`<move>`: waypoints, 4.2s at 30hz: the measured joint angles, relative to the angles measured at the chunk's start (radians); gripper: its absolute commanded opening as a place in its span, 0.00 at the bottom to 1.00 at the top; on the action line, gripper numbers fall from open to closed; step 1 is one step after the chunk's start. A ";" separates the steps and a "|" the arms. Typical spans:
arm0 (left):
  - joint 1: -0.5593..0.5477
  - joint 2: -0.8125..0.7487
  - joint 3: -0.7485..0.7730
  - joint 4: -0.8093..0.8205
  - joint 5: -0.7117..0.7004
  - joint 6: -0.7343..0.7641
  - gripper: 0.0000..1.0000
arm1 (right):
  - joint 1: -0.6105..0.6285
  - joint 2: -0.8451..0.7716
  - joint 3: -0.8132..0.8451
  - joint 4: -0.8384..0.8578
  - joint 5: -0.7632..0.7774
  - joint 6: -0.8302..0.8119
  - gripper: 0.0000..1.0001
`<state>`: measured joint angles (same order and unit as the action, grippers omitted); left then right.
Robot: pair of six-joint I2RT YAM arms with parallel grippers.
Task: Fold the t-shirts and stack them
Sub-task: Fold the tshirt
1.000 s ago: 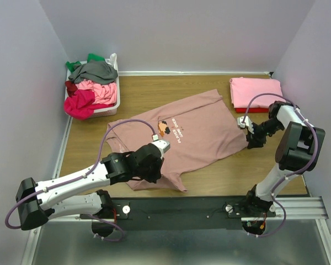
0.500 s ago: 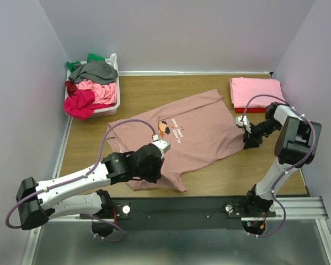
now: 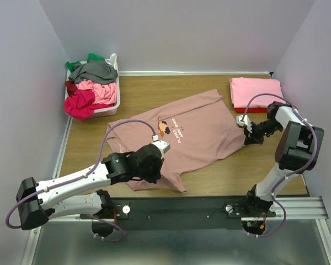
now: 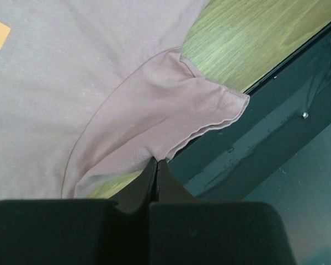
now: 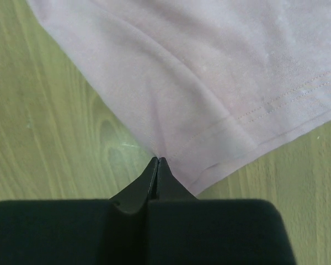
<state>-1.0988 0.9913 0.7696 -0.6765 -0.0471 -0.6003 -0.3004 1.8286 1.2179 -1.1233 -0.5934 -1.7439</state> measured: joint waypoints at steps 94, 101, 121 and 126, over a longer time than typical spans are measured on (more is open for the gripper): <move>0.578 -0.045 0.170 0.125 -0.144 0.149 0.00 | 0.101 -0.052 0.001 0.586 -0.135 0.737 0.00; 0.626 0.003 0.169 0.160 -0.092 0.183 0.00 | 0.106 -0.042 0.012 0.612 -0.121 0.765 0.00; 0.700 0.024 0.154 0.189 -0.005 0.219 0.00 | 0.165 0.026 0.042 0.654 -0.049 0.818 0.01; 0.707 0.026 0.154 0.189 0.000 0.220 0.00 | 0.177 0.035 0.058 0.661 -0.030 0.836 0.00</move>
<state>-0.3920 1.0168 0.9234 -0.4873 -0.0467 -0.3805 -0.1238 1.8641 1.2758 -0.4618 -0.6235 -0.9081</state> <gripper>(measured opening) 0.006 0.005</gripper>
